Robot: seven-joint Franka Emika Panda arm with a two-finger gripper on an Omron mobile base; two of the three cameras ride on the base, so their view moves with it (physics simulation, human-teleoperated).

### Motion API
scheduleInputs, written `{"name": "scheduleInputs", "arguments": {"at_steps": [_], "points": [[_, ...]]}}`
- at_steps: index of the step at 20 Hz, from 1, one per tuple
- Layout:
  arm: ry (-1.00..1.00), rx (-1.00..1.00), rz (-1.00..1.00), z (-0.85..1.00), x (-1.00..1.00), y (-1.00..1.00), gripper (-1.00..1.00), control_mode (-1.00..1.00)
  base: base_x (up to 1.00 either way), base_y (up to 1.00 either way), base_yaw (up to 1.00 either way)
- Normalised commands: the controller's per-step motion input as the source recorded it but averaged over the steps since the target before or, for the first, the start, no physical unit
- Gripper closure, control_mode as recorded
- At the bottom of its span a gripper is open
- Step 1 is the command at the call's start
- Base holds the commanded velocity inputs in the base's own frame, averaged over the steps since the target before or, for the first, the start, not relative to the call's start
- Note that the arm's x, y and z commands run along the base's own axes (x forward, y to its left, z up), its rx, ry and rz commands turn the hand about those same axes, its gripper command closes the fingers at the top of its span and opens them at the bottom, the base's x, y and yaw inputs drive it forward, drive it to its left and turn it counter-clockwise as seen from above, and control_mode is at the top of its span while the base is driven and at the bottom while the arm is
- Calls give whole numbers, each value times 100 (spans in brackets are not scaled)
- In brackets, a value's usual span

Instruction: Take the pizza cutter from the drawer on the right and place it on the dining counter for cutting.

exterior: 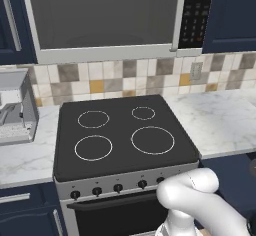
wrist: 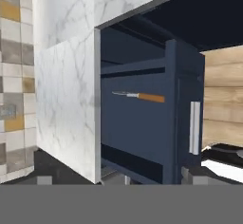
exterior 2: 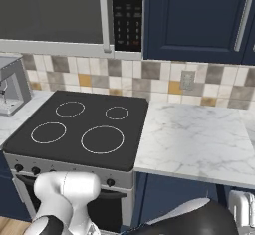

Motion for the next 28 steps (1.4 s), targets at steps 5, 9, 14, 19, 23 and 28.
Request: {"name": "scheduleInputs", "arguments": {"at_steps": [5,9,14,19,23,28], "points": [[21,0,0,21,67,6,-100,-100,0,0,0],[24,0,0,6,51,6,-100,-100,0,0,0],[23,0,2,0,44,2,-100,-100,0,0,0],[23,0,11,0,40,0,-100,-100,0,0,0],[20,0,19,-10,35,0,-100,-100,0,0,0],[17,-3,24,-32,26,0,-100,-100,0,0,0]]}}
